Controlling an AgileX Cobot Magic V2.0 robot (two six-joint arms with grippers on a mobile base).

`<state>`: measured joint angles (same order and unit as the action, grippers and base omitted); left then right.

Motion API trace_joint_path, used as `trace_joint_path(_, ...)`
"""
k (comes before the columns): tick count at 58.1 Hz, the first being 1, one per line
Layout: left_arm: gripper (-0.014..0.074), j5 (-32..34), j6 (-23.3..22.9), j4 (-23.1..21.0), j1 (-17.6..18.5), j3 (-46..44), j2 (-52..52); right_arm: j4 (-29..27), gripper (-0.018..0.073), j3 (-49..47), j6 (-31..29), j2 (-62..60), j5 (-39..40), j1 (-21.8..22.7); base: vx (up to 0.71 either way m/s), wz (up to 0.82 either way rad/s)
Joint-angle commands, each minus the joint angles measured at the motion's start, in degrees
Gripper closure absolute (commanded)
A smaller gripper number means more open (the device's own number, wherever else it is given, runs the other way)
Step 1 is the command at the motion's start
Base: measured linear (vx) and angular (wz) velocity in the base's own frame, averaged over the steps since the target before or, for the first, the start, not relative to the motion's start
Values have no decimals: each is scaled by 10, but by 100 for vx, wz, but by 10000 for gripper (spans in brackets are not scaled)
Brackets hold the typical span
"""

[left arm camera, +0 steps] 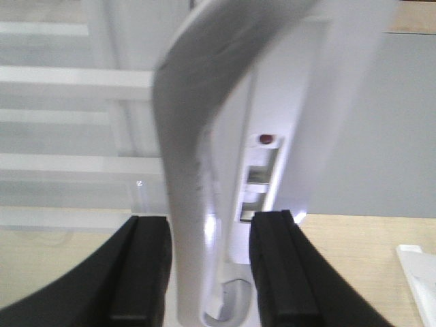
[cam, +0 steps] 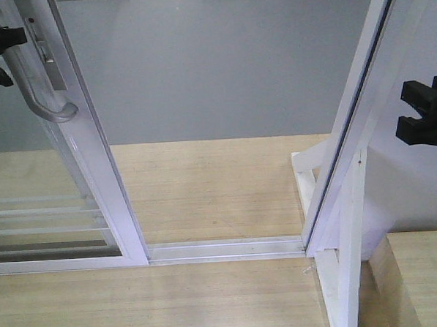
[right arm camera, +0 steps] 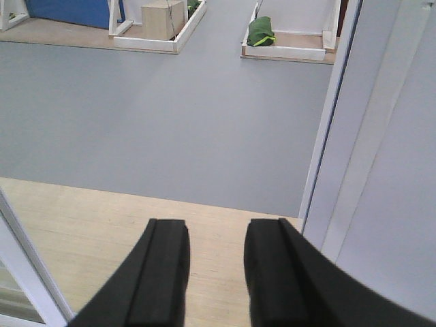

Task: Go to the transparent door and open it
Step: 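Slide the door farther open with the left gripper, away from the frame, then release the handle and withdraw the left gripper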

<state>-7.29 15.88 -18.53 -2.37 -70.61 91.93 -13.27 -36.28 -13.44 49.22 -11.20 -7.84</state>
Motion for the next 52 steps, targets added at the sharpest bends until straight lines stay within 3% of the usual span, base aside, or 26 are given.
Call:
trace_joint_path(1,198,27,0,-6,1,-18,-65,3,264,-17,-5,-6,46,4,0,0)
trace_joint_path(24,204,-100,0,-6,1,-6,-209,-2,264,-17,0,-6,26,4,0,0)
trace_joint_path(43,262,-103,-36,-7,1,223,-408,-2,264,-17,-1,-6,27,4,0,0)
trace_joint_path(52,262,-151,-45,-5,1,300,-509,-2,264,-17,-1,-6,27,4,0,0)
